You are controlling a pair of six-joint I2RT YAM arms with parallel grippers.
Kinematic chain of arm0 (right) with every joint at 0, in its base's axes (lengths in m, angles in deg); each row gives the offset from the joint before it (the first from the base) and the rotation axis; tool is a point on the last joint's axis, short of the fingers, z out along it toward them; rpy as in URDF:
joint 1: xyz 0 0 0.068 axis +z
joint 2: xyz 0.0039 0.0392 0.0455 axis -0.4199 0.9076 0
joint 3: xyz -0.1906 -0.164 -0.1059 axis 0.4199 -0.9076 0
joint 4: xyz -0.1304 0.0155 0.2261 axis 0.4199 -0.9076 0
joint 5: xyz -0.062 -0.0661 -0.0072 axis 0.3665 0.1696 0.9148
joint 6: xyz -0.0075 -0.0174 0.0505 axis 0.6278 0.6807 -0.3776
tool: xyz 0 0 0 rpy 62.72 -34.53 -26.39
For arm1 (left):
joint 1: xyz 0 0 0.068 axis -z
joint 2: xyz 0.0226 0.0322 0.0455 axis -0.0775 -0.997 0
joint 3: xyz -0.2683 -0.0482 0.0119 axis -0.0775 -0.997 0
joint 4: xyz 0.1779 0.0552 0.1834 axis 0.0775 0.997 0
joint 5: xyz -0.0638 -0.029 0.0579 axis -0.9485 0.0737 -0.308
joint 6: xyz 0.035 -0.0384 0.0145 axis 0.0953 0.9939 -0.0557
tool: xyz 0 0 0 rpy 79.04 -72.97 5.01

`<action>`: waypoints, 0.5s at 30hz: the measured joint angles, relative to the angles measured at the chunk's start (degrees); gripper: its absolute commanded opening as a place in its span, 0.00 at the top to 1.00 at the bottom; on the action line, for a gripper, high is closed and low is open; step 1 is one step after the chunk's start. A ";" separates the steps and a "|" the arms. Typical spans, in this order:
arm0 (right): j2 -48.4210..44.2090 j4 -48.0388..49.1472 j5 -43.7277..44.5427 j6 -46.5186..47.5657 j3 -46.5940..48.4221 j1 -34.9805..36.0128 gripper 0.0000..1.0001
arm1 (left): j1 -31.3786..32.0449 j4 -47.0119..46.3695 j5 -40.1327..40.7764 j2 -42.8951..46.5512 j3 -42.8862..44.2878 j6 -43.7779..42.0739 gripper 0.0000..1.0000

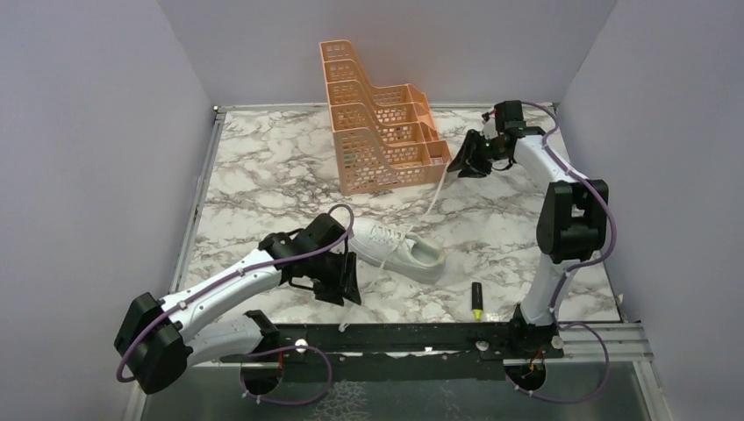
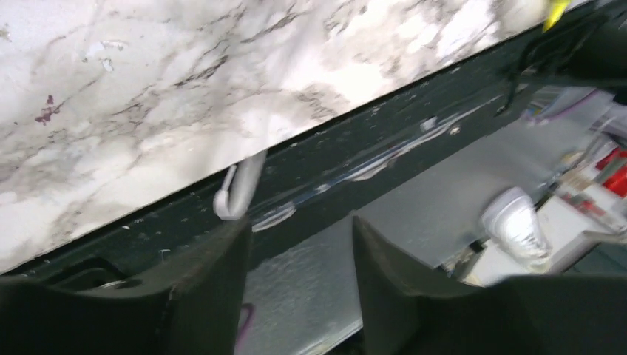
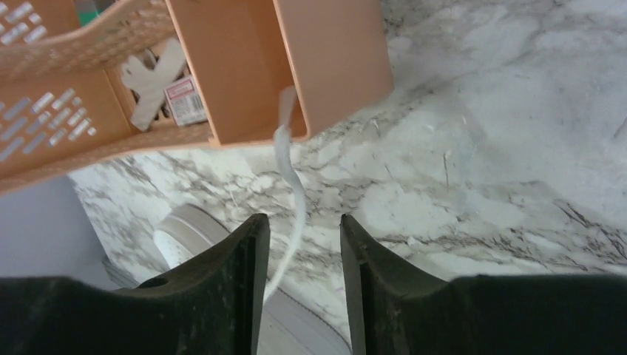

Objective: Tie the shoes

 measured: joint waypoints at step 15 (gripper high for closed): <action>-20.68 -4.37 -17.09 7.19 -21.92 2.01 0.36 | -21.84 -9.14 -3.28 -15.72 11.13 -13.44 0.56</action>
